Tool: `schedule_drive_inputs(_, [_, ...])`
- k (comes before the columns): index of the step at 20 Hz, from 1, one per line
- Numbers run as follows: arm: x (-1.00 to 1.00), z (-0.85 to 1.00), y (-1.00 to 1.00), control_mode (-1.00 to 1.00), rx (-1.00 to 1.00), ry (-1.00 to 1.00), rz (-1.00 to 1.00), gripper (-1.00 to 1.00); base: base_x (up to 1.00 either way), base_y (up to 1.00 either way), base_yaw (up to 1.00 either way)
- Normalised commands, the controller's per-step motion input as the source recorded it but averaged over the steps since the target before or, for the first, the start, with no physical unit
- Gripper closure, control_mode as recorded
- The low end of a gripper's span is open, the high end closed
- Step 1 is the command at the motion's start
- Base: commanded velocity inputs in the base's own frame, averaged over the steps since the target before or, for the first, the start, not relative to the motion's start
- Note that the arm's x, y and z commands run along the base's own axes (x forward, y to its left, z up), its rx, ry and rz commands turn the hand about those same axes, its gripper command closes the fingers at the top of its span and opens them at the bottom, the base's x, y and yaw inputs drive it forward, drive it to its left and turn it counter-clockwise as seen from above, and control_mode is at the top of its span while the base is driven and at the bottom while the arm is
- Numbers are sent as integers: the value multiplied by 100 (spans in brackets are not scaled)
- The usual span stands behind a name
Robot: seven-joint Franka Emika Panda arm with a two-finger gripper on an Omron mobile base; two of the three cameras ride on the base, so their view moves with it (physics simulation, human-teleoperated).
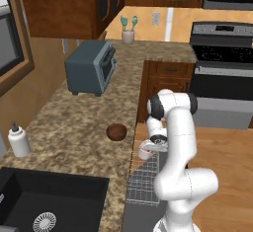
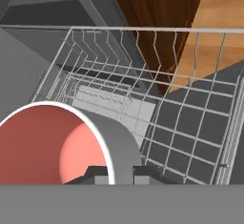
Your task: Pick up the cup and bowl from the counter, place them in the dishwasher, and close the dishwasher door.
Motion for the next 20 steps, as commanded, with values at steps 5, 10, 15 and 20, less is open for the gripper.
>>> schedule_drive_inputs(5, [37, -56, 0, -100, -2, 0, 0, 100, 0, 0, 0])
schedule_drive_inputs(10, [30, -66, 0, -100, -4, 3, 0, 100, 0, 0, 0])
schedule_drive_inputs(15, [21, -67, 0, -100, -3, 3, 0, 100, 0, 0, 0])
schedule_drive_inputs(20, [8, -78, -13, -100, -5, 7, 0, -100, 0, 0, 0])
